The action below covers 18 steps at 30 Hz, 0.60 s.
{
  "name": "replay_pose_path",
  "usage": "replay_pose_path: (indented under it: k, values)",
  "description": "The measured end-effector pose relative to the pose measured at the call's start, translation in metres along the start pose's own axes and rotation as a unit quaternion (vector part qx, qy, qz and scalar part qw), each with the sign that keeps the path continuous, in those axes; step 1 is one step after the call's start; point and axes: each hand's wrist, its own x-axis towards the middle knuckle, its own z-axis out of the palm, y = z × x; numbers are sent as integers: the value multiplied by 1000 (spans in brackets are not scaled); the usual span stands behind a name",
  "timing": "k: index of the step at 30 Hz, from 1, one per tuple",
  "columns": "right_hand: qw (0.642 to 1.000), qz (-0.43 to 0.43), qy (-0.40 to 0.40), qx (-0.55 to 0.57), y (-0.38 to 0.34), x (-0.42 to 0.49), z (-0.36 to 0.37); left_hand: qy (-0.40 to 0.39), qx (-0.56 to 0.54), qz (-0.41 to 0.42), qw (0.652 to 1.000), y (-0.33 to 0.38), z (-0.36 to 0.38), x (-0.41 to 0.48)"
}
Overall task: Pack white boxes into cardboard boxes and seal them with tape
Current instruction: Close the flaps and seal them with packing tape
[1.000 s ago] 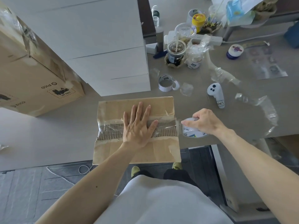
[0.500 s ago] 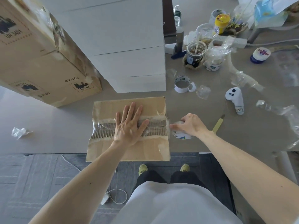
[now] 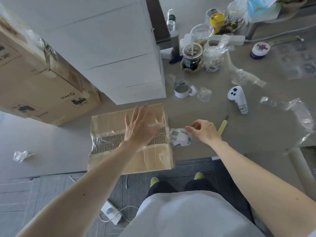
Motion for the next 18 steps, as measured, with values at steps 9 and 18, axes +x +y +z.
replay_pose_path:
  k: [9,18]
  values:
    - [962,245,94,-79,75,6,-26,-128,39,10,991,43,-3,15]
    - [964,248,50,-76,68,18,-26,-148,40,-19,988,52,-5,10]
